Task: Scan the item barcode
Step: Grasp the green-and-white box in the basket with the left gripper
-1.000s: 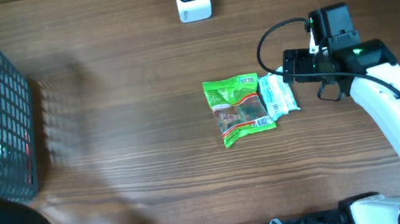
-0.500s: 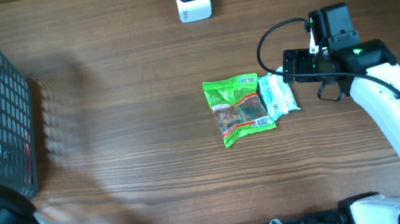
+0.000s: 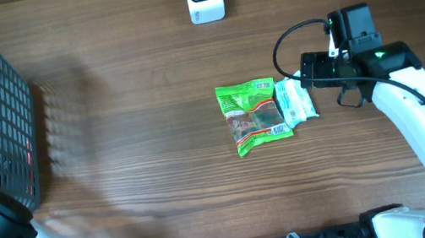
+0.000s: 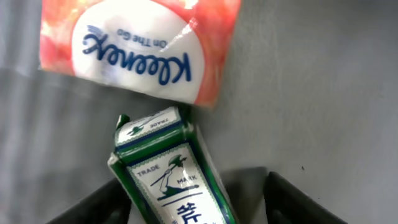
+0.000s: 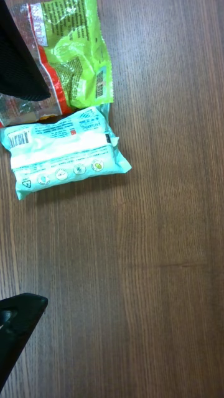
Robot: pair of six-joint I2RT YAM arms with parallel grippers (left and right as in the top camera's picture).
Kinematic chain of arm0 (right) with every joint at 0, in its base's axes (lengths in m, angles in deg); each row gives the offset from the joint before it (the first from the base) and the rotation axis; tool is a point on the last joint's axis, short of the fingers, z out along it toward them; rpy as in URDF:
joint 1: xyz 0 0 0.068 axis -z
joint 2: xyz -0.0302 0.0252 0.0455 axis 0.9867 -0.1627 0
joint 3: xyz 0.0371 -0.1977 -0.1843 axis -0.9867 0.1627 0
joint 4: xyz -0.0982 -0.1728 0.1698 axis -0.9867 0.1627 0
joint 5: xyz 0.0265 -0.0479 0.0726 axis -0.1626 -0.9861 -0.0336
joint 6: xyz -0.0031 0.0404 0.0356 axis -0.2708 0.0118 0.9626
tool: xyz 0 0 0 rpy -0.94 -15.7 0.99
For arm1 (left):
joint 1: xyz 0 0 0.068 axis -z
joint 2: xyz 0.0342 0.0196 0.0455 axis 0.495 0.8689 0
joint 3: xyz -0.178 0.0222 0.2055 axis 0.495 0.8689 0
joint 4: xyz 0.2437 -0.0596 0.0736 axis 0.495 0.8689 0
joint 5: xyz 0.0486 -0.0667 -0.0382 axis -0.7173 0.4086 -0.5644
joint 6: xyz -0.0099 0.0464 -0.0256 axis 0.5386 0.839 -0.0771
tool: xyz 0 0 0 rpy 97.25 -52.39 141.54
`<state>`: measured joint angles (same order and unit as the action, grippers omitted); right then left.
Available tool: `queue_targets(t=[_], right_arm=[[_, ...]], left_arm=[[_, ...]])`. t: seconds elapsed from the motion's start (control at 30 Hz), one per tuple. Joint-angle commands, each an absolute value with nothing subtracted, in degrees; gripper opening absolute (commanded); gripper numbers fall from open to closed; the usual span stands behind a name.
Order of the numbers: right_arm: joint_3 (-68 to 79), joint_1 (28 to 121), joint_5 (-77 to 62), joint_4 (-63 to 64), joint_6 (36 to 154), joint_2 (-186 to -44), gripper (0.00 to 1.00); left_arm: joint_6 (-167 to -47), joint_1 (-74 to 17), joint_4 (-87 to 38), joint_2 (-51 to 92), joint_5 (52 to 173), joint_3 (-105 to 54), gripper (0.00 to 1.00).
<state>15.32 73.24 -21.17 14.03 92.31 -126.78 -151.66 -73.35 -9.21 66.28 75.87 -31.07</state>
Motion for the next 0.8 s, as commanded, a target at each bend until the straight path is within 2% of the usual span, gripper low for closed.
queue_targets(t=[0.0,0.07,0.1,0.17,0.47,0.6,0.77], right_arm=[[14.62,73.15,-20.87,13.88,93.18,-126.37,1.00],[14.62,73.15,-20.87,13.88,93.16,-126.37,1.00],[14.62,73.15,-20.87,13.88,93.18,-126.37,1.00],[14.62,73.15,-20.87,13.88,93.18,-126.37,1.00],[14.62,73.15,-20.87,13.88,93.16,-126.37,1.00],[14.62,73.15,-20.87,13.88,93.18,-126.37,1.00],[14.62,73.15,-20.87,13.88,93.18,-126.37,1.00]], left_arm=[[-151.90,-73.83,-10.04,67.70,77.77,-28.90,0.42],[-151.84,-73.83,-9.82,66.61,77.70,-28.93,0.37],[-151.84,-73.90,-9.84,65.80,77.70,-28.93,0.27],[-151.86,-73.90,-10.08,63.31,77.68,-28.93,0.20],[-151.53,-73.90,-11.78,45.30,77.49,-30.56,0.22],[-144.36,-73.27,-11.41,36.55,77.57,-36.36,0.23],[-142.57,-65.33,-8.16,26.65,77.68,-38.63,0.23]])
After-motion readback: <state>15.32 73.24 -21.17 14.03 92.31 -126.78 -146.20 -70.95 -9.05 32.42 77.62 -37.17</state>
